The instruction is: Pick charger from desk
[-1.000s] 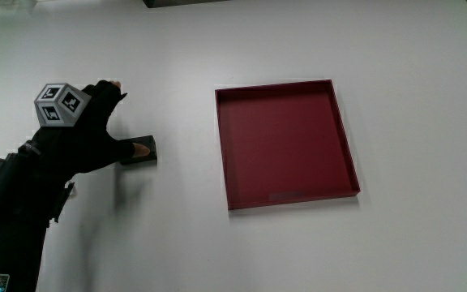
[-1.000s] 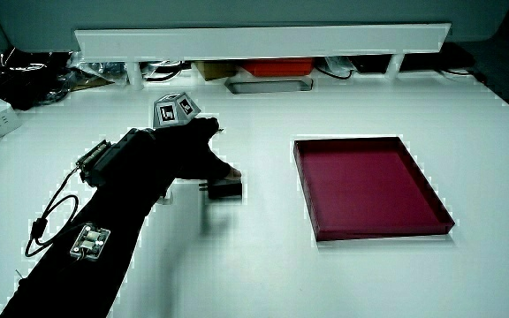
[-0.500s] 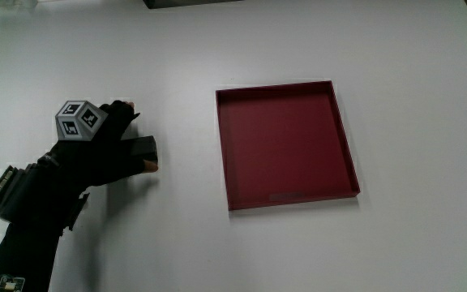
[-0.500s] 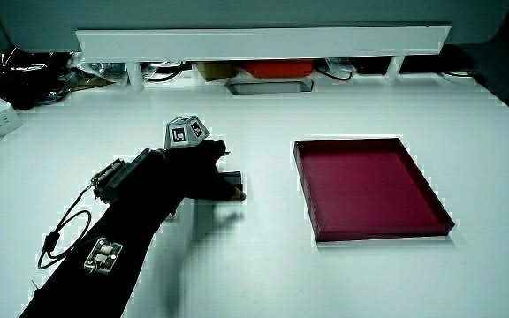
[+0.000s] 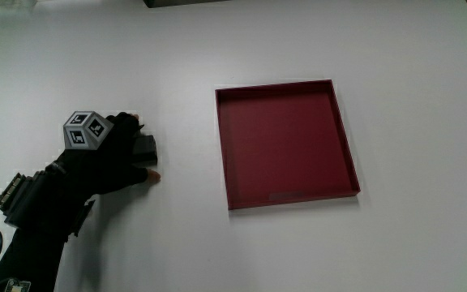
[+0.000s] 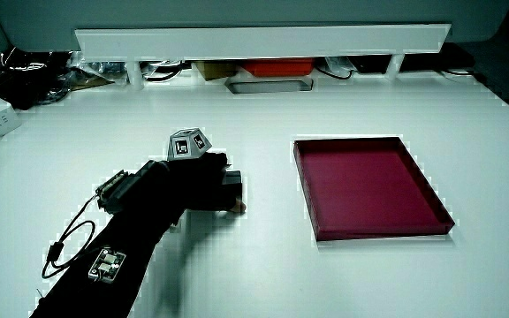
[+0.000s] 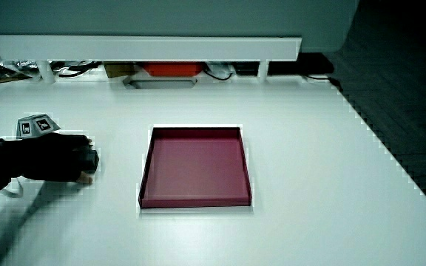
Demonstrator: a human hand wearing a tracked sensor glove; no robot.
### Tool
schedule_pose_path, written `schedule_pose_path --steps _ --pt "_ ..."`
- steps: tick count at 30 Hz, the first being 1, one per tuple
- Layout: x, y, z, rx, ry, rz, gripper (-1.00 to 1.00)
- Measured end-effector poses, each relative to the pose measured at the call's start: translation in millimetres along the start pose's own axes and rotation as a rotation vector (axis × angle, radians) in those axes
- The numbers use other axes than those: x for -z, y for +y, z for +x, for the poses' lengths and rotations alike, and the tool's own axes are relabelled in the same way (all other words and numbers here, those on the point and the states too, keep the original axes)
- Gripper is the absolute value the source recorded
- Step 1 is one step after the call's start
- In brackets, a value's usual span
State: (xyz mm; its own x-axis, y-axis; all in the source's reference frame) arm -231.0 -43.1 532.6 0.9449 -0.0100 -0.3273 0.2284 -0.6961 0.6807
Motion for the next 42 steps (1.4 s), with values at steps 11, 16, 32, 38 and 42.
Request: schedule_pose_path --steps 11,16,32,38,42 --pt "-5.5 -5 2.1 0.046 -0.01 0.069 0.26" --pt "-8.1 -7 3.9 0.07 -0.006 0.112 0.48" --pt "-13.3 -14 21.6 0.121 0.036 0.137 1.0" --pt "-17.4 -17 42.5 0.203 0.036 0.15 1.0" --pt "-23.7 -19 66.8 0.264 0.044 0.167 1.0"
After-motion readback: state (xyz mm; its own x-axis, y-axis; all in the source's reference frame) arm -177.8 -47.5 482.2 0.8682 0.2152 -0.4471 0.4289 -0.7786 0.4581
